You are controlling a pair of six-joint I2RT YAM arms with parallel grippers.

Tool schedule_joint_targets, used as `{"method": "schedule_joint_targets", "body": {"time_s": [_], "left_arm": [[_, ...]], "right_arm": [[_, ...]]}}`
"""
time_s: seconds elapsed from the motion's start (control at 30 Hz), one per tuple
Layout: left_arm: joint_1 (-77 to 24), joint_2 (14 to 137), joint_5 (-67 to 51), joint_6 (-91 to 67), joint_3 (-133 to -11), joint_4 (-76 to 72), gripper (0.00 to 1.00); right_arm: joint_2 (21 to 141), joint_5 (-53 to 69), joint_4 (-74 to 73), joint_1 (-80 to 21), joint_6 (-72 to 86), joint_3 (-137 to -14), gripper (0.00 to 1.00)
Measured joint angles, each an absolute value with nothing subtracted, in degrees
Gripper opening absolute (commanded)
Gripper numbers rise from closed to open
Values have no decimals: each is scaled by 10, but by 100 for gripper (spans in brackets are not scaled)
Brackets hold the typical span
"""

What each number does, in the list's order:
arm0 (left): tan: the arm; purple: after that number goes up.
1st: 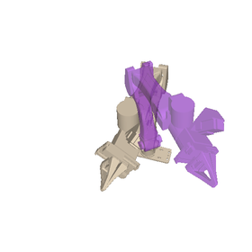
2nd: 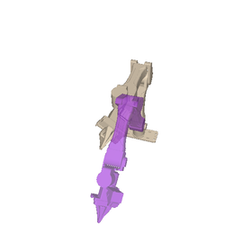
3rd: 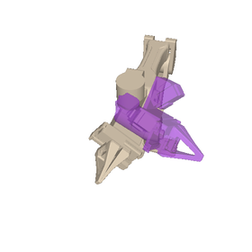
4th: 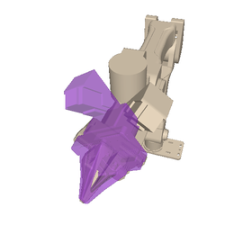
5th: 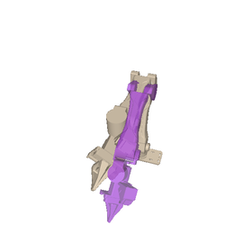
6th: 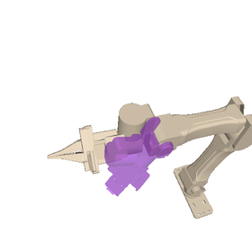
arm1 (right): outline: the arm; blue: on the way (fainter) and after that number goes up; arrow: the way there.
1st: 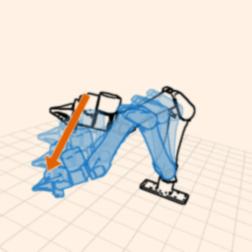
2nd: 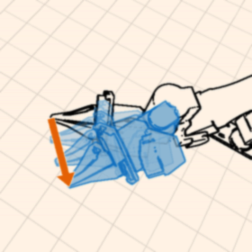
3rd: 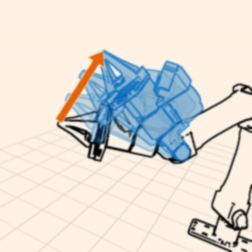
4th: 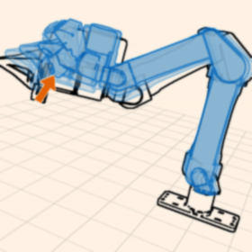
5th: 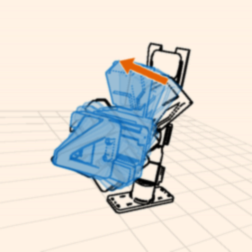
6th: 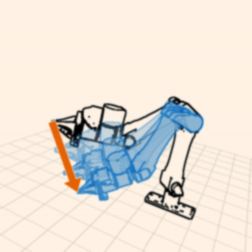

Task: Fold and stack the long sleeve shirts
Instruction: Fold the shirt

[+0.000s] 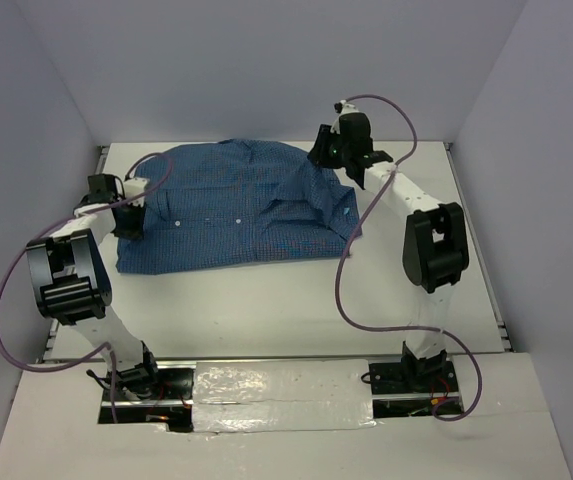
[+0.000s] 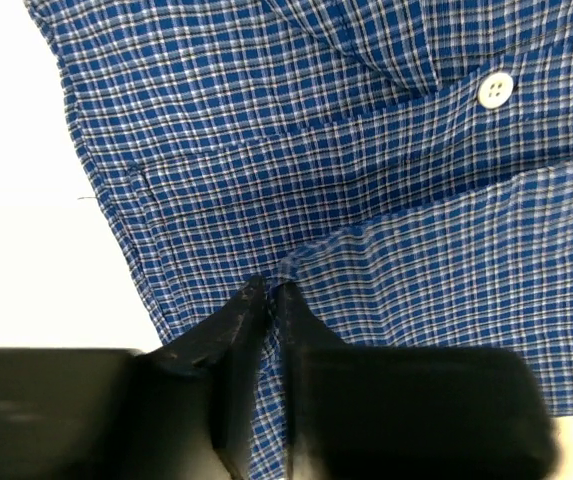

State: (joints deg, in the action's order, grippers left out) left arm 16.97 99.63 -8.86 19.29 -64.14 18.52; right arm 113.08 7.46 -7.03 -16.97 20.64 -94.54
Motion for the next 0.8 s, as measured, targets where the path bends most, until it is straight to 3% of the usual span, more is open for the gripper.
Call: {"method": "schedule_joint_targets", "body": {"time_s": [0.03, 0.07, 0.1, 0.13, 0.17, 0.2, 0.33, 0.43, 0.5, 0.53, 0.57, 0.6, 0.63, 0.67, 0.73, 0.8], "left_arm": [[170, 999, -88, 193, -642, 186, 36], [170, 1001, -88, 192, -646, 190, 40], [170, 1005, -85, 189, -651, 194, 50], [170, 1009, -81, 187, -656, 196, 62], [170, 1013, -73, 180, -668, 204, 71], [171, 1020, -63, 175, -689, 217, 85], [194, 1049, -46, 144, -816, 272, 86], [243, 1050, -62, 112, -894, 294, 83], [276, 1039, -74, 100, -900, 307, 82], [290, 1029, -78, 98, -885, 313, 84], [301, 1019, -82, 96, -863, 327, 84], [306, 1008, -88, 94, -831, 333, 84], [307, 1002, -93, 93, -801, 348, 85], [303, 1001, -96, 93, -774, 362, 85], [295, 1008, -97, 93, -728, 382, 86], [286, 1020, -95, 93, -707, 398, 89]], "right_arm": [[1136, 71, -72, -170, 201, -945, 52], [1140, 68, -76, -171, 199, -945, 66], [1145, 65, -83, -171, 196, -946, 73], [1147, 61, -88, -171, 194, -947, 97], [1150, 58, -99, -171, 191, -950, 99], [1153, 51, -118, -171, 184, -960, 100], [1149, 32, -176, -170, 168, -1011, 100], [1105, 29, -194, -164, 164, -985, 97], [1047, 42, -197, -154, 166, -913, 74], [1013, 56, -197, -147, 169, -867, 50], [980, 72, -201, -140, 172, -820, 41], [954, 84, -196, -134, 184, -778, 40], [933, 99, -197, -127, 191, -738, 44], [918, 114, -197, -121, 200, -704, 61], [911, 134, -191, -114, 218, -651, 80], [915, 144, -191, -113, 230, -614, 85]]}}
